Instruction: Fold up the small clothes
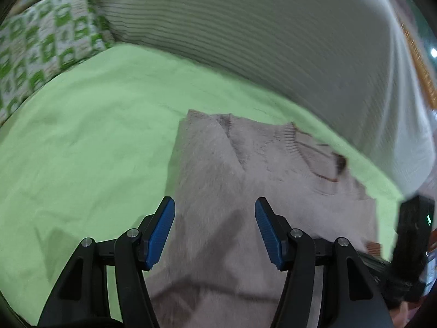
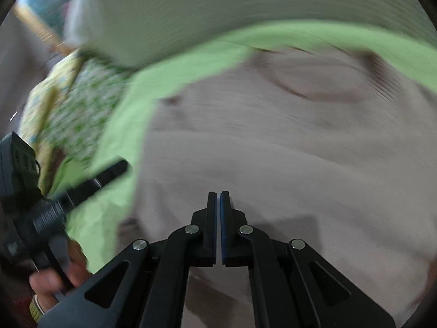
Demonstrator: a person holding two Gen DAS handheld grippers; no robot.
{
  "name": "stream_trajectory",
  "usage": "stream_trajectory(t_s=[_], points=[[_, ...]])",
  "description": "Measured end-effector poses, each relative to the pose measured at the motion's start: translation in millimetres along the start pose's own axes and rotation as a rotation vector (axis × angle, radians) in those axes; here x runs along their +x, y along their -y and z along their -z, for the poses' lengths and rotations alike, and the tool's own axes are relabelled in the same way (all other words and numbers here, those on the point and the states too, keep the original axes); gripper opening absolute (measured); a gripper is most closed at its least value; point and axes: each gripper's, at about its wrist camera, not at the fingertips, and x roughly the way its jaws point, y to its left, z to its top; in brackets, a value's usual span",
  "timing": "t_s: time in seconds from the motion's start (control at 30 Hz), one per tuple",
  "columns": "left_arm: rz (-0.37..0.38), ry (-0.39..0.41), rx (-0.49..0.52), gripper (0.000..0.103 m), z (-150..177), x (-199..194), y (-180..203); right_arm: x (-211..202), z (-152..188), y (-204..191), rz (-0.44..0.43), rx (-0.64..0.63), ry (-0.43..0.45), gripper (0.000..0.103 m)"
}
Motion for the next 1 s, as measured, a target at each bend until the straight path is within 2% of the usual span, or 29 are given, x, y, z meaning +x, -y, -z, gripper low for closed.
stream_trajectory(t_s=[0.03, 0.07, 0.1, 0.17, 0.3, 0.37, 0.5, 0.67, 0.77, 0.83, 1.0], points=[[-0.035, -0.033, 0.02, 0.062, -4.5, 15.0, 0.0, -2.3, 3.0, 12.4, 0.034, 0.025, -0.006, 0.003], [-0.101, -0.062, 0.029, 0.063, -7.4, 30.7, -2.9, -6.0, 8.4, 31.4, 0.095, 0.057, -0.011, 0.003], [-0.137, -0.081, 0.026, 0.066, -8.2, 40.8, -7.3, -8.8, 12.7, 41.6, 0.112, 0.079, -0.012, 0.0], [-0.14, -0.086, -0.016, 0.068, -13.2, 54.3, -20.4, -19.2, 23.4, 68.2, 0.08, 0.144, -0.005, 0.0], [-0.222, -0.071, -0.015, 0.07, -23.9, 51.8, -22.8, -45.3, 37.2, 90.8, 0.202, 0.146, 0.036, 0.0], [-0.226, -0.07, -0.016, 0.07, -22.6, 45.6, -24.0, -58.8, 45.9, 107.6, 0.244, 0.192, 0.063, 0.002], [-0.224, -0.063, -0.004, 0.069, -8.7, 21.5, -28.1, -93.0, 63.0, 130.9, 0.217, 0.282, 0.126, 0.003], [-0.198, -0.067, -0.02, 0.069, 27.4, -18.4, -40.5, -122.0, 88.2, 118.2, 0.221, 0.259, 0.16, 0.004], [-0.178, -0.081, -0.032, 0.069, 51.9, -47.3, -51.8, -131.3, 108.7, 106.9, 0.222, 0.262, 0.165, 0.016], [-0.18, -0.082, -0.028, 0.069, 67.2, -62.6, -54.3, -137.2, 121.6, 103.8, 0.229, 0.281, 0.174, 0.032], [-0.167, -0.131, 0.003, 0.069, 113.3, -92.1, -63.4, -153.7, 152.1, 94.8, 0.249, 0.295, 0.191, 0.034]])
